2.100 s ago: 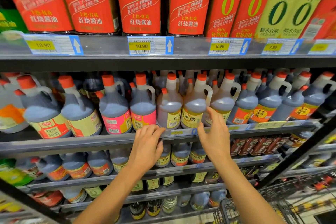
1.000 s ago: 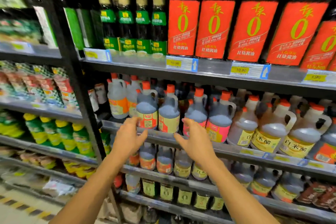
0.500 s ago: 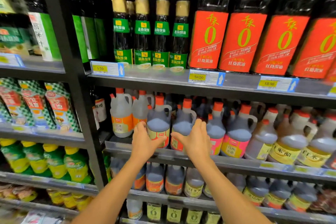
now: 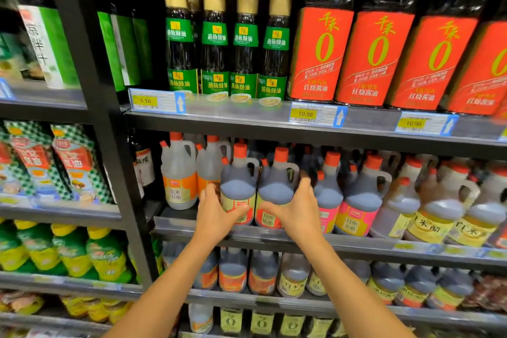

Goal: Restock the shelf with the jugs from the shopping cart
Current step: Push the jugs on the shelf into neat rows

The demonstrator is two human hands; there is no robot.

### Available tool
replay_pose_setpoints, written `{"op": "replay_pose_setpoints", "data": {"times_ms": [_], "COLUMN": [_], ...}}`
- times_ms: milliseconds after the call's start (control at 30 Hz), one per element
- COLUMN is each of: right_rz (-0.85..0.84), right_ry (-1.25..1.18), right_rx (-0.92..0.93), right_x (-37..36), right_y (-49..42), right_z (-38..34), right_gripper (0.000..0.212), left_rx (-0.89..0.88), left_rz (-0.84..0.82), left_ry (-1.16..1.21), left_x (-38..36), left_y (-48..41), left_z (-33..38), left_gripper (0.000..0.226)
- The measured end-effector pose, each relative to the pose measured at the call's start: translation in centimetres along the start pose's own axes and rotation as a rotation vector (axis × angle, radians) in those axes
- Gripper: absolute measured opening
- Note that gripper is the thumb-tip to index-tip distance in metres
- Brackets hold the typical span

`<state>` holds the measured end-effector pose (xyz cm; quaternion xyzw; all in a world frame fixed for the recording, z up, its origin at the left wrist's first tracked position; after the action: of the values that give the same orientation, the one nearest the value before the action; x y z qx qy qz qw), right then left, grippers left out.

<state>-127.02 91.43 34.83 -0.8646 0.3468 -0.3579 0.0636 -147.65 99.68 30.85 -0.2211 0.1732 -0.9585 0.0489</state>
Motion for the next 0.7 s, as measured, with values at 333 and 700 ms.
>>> {"op": "replay_pose_setpoints", "data": {"times_ms": [333, 700], "right_rz": [-0.102, -0.024], "right_ry": [-0.051, -0.105], "right_rx": [0.037, 0.116], "right_x": [-1.4, 4.4], "right_y": [-0.3, 3.8], "right_z": [1.2, 3.1], "right_gripper": [0.073, 0.031], "left_rx": [0.015, -0.097], "left_rz": [-0.015, 0.004], "left_ry": [0.008, -0.014], "left_x": [0.0, 0.6], "left_y": [0.4, 5.4], "left_z": [-0.1, 2.9], "left_gripper": [0.066, 0.024]}}
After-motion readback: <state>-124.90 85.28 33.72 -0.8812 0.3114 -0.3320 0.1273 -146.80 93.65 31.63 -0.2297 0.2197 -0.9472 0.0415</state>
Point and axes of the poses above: each hand's wrist, its own y-axis away from the middle knuckle, its own x-axis out of the back of the hand, z = x × y, the point moved 7 cm from there along -y, towards the middle knuckle, and after that the axes turned 7 degrees about z, right-handed, at the moved point
